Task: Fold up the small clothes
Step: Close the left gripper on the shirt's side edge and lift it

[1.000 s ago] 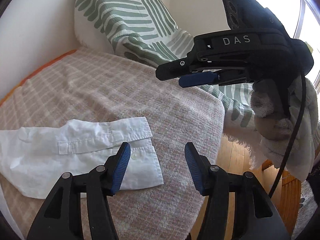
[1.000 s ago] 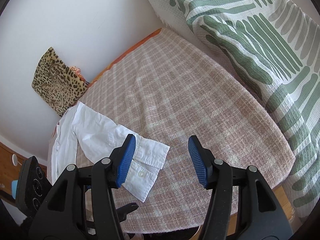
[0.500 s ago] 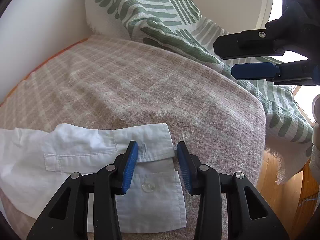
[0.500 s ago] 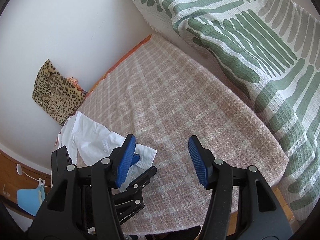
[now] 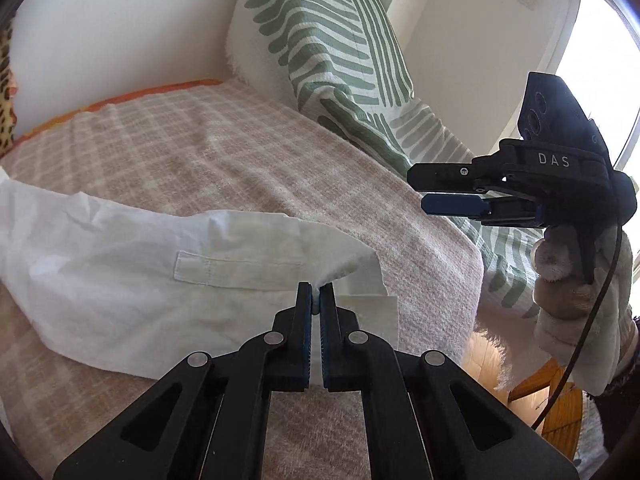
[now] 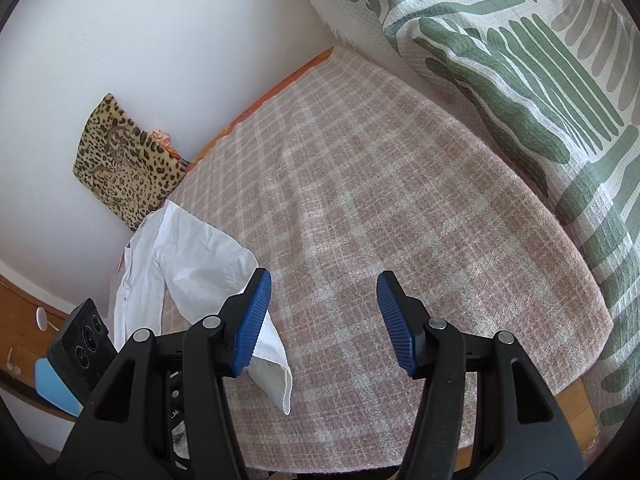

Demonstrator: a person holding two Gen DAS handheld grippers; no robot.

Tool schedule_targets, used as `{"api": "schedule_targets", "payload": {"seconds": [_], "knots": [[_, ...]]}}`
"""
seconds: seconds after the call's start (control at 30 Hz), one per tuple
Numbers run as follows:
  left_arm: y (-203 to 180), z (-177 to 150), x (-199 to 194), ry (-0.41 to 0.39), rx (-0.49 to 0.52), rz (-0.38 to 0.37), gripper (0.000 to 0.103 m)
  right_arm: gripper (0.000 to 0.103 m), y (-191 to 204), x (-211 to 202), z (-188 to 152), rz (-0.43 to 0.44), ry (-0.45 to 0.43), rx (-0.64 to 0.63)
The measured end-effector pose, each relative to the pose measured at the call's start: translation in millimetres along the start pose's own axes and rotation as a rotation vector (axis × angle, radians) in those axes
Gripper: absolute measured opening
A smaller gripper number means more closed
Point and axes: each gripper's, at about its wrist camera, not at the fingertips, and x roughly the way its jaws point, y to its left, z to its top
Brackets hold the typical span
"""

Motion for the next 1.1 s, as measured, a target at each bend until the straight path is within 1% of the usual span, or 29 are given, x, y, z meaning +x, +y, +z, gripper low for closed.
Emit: {"api": "schedule_targets", "payload": {"seconds": [0.13,0.23,0.3,0.43,0.5,0.57,0.73,0.83,0.87,0.93,0.97,1.07,1.1], "knots": [[19.5,-12.2,-37.1,-0.072,-0.070,-0.027,0.002,0.058,23.8,22.3,3.1,0.050,0.042,-0.015],[31.5,-24.7,-64.1,-0.113,-0.097,-0.021,0.002,0.058,53.7,41.7,12.0,0.075,0.074,-0.066],[40.1,-32.4,-80.5,-0.133,-0.133,-0.027,0.002,0.058,76.5,55.9,21.5,0.101,0.094,-0.100],[48.0,-47.3,-109.4,-0.167,-0.131,-0.010,0.002,0.058,127.6,89.9,39.5,0.131,0.129,-0.181],[53.3,-53.6,-122.3,-0.183,-0.143,-0.004,0.002,0.058,152.6,112.0,46.7,0.135,0.163,-0.225],[59.3,-60.7,-135.4,-0.196,-0.142,0.017,0.002,0.058,175.8,134.2,47.9,0.118,0.196,-0.261],[77.4,-78.9,-160.4,-0.206,-0.187,0.029,0.002,0.058,218.9,184.7,50.9,0.115,0.265,-0.286],[86.5,-89.0,-170.9,-0.210,-0.210,0.038,0.002,0.058,244.4,212.7,46.6,0.086,0.304,-0.319],[89.0,-91.8,-174.6,-0.214,-0.216,0.039,0.002,0.058,253.3,222.5,45.2,0.073,0.315,-0.343],[95.0,-100.5,-182.2,-0.225,-0.237,0.038,0.002,0.058,269.6,239.7,43.6,-0.010,0.313,-0.393],[97.4,-104.5,-187.0,-0.229,-0.243,0.043,0.002,0.058,274.8,246.9,42.9,-0.034,0.317,-0.410],[106.1,-116.6,-200.7,-0.243,-0.263,0.058,0.002,0.053,281.7,264.3,43.1,-0.064,0.346,-0.419],[110.0,-120.7,-204.3,-0.248,-0.273,0.062,0.002,0.048,282.8,269.6,42.9,-0.088,0.351,-0.419]]}}
